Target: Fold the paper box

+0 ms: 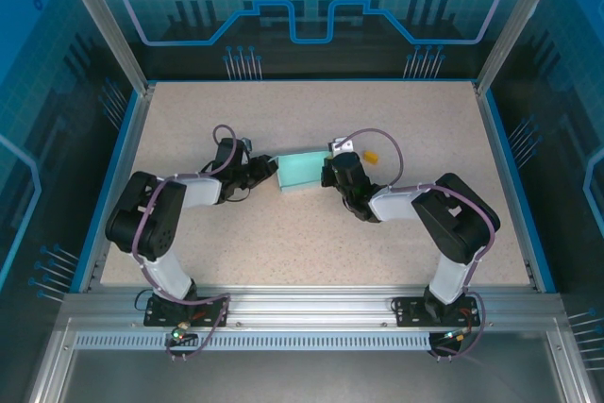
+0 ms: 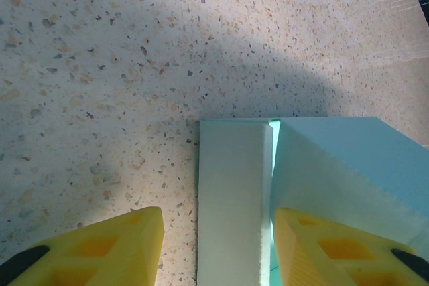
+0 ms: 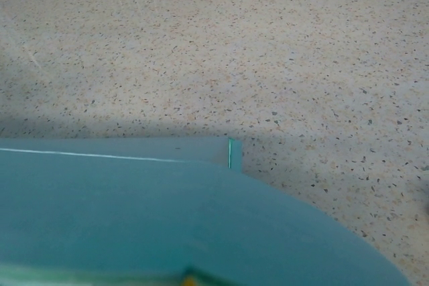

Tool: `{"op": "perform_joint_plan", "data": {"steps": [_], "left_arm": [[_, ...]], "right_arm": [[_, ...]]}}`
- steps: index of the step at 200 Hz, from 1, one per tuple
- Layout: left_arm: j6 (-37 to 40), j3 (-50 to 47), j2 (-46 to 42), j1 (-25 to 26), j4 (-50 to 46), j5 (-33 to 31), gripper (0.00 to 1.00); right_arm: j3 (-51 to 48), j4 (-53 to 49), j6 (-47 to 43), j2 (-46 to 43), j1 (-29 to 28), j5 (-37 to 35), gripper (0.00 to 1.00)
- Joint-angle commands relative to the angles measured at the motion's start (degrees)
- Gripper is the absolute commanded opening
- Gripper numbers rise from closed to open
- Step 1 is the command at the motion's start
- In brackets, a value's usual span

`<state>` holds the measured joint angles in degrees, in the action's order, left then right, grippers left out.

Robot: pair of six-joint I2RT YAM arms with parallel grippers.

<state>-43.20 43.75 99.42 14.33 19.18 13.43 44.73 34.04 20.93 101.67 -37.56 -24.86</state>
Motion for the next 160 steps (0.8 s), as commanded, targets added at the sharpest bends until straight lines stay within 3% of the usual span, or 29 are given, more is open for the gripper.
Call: {"op": "perform_joint_plan", "data": {"steps": [1,100,160], "left_arm": [[0.23,1.34,0.84,1.05,1.18,2.39,0.50],[-2.33,1.81,1.18,1.14,4.47,4.89,0.55],[-0.49,0.50,0.63,0.88,1.39,0.95,0.56]], "right_arm": [[0.71,-4.33,-0.45,0.90,-1.51,2.19,0.00],[1.83,-5.46,-1.06,1.57,-1.98,2.56,0.00],[1.63,-6.74,-3.06,1.03,-2.16,-0.23,0.00]]}}
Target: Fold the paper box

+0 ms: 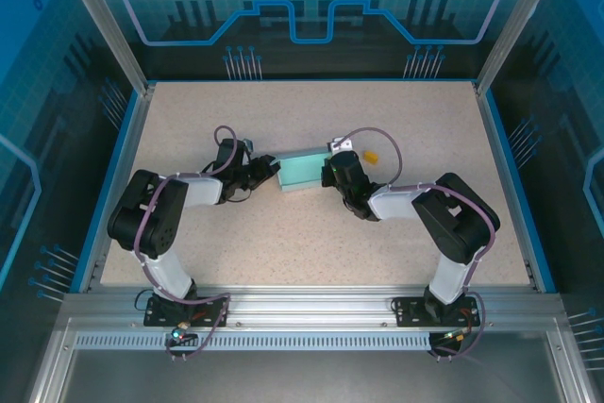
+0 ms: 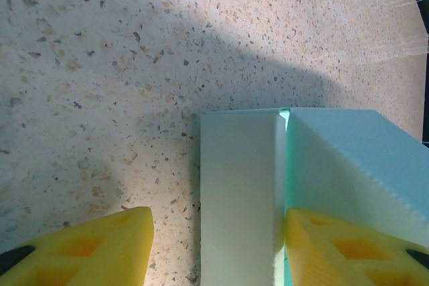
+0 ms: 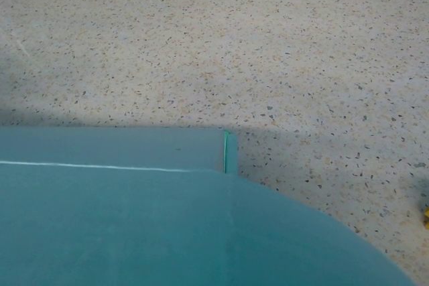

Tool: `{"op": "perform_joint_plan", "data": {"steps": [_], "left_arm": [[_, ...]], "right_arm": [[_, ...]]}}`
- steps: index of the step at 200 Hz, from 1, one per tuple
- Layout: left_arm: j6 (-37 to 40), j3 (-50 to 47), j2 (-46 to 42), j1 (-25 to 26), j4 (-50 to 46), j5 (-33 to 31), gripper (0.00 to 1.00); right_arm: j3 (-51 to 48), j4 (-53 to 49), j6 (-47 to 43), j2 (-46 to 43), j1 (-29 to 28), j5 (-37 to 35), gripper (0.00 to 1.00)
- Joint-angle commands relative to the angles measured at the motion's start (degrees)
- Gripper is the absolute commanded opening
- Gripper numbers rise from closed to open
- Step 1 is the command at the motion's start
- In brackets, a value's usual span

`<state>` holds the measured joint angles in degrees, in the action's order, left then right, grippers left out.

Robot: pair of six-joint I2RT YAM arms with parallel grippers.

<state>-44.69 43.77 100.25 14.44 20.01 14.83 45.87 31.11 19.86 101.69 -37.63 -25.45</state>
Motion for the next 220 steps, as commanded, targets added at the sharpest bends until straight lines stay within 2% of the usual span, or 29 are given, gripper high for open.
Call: {"op": "perform_joint_plan", "data": {"steps": [1,88,174,220], "left_arm": [[1.05,0.42,-0.21,0.77,0.60,-0.47,0.55],[3.88,-2.48,-3.84,-1.33,-1.08,-2.23,0.58],[6.12,-2.83,-6.00,-3.35,-3.53,-3.38,0.60],[8.66,-2.86,-10.27,-4.72,-7.49,-9.78,0.63]], "right_arm": [[0.47,-3.84,-2.00,0.99,-2.06,0.29,0.00],[0.04,-4.68,-5.14,1.57,-3.96,-4.62,0.00],[-0.08,-5.02,-6.29,1.80,-4.52,-6.36,0.00],[0.28,-5.01,-6.37,2.01,-4.49,-6.17,0.00]]}}
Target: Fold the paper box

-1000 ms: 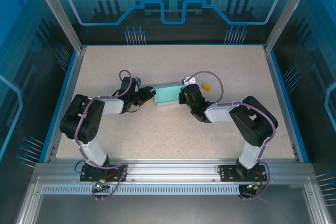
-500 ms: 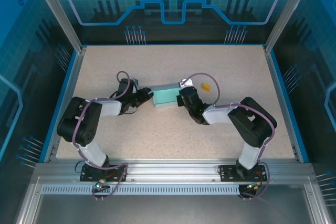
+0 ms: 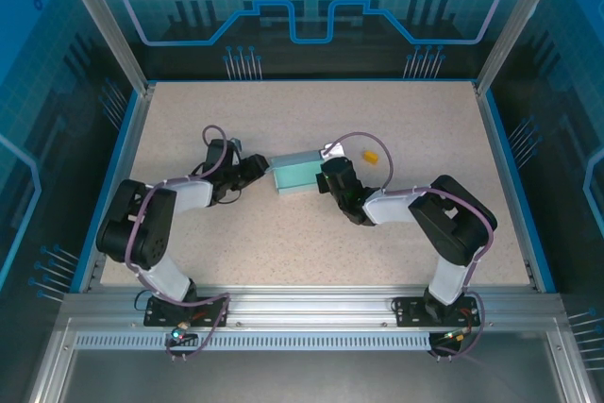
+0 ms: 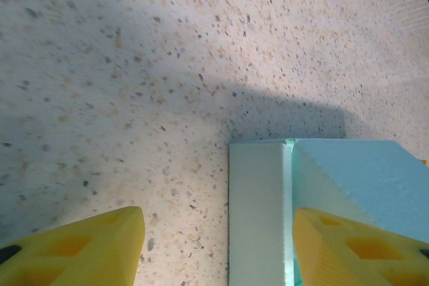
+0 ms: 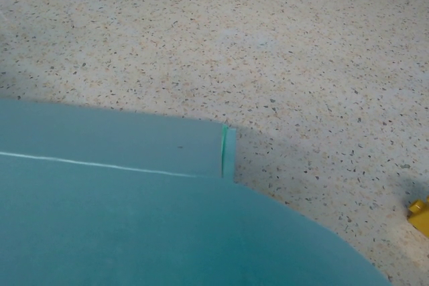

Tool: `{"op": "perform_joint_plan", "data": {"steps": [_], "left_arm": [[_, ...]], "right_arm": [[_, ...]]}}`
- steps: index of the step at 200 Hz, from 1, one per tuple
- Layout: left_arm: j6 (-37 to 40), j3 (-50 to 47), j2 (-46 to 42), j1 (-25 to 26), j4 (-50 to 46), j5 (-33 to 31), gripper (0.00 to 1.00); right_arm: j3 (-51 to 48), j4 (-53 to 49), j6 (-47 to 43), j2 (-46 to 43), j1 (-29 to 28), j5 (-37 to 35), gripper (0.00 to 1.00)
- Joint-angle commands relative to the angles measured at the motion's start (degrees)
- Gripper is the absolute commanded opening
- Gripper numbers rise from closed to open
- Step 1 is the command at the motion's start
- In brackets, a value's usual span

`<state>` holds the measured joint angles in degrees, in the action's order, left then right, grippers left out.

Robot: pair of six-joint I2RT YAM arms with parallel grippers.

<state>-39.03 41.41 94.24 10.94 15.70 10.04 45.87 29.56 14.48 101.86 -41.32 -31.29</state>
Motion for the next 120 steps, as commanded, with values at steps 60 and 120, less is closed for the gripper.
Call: {"op": "perform_joint_plan", "data": {"steps": [60,120], "left_arm": [[11.31,6.25,-10.44,-0.87,-8.12,-2.63,0.64],[19.03,20.13,0.24,7.70,-14.84,11.11,0.60]], "right_arm": [[0.28,-3.26,-1.30,1.56,-0.95,-0.49,0.00],[0.63,-3.26,-1.65,1.79,-1.04,-0.69,0.00]]}}
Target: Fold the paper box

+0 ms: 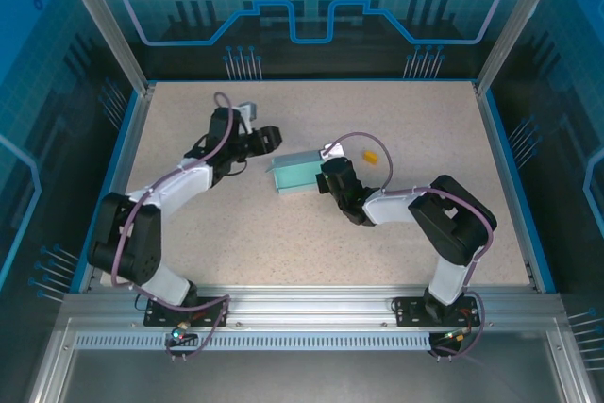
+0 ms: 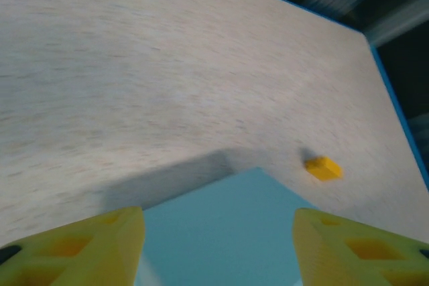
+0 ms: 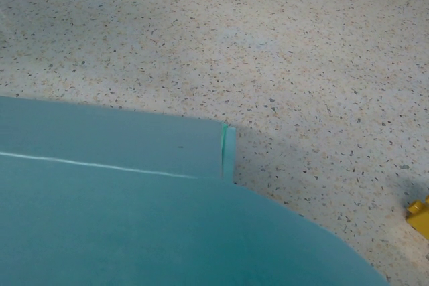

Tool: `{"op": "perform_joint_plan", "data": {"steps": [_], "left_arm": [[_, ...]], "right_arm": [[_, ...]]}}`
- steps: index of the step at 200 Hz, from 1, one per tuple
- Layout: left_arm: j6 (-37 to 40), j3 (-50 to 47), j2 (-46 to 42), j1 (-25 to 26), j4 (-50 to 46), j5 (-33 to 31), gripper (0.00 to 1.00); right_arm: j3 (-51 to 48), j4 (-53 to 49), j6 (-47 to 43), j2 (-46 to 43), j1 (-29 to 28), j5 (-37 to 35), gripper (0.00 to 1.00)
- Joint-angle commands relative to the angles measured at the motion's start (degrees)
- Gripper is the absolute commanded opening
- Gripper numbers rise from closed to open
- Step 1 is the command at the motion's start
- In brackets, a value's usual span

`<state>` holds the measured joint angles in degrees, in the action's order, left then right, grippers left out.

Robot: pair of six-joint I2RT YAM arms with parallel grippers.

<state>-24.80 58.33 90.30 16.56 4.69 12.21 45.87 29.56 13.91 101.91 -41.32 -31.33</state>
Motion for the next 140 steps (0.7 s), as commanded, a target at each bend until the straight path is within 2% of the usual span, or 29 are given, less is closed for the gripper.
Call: {"op": "perform_joint_plan", "data": {"steps": [1,26,80,140], "left_arm": [[4.82,3.38,4.31,2.17,-3.91,9.09,0.60],[5.31,6.62,7.62,3.84,-7.65,11.27,0.57],[3.15,3.30,8.21,4.87,-6.50,13.37,0.55],[3.18,2.16,9.70,5.82,-5.50,12.61,0.55]], "right_arm": [[0.63,-3.23,-1.08,1.73,-1.04,-0.61,0.00],[0.61,-3.36,-1.17,1.61,-0.98,-0.81,0.00],[1.06,-3.44,-1.04,2.06,-1.04,-0.85,0.01],[-0.10,-5.62,-2.10,-0.91,-1.34,-1.28,0.18]]}}
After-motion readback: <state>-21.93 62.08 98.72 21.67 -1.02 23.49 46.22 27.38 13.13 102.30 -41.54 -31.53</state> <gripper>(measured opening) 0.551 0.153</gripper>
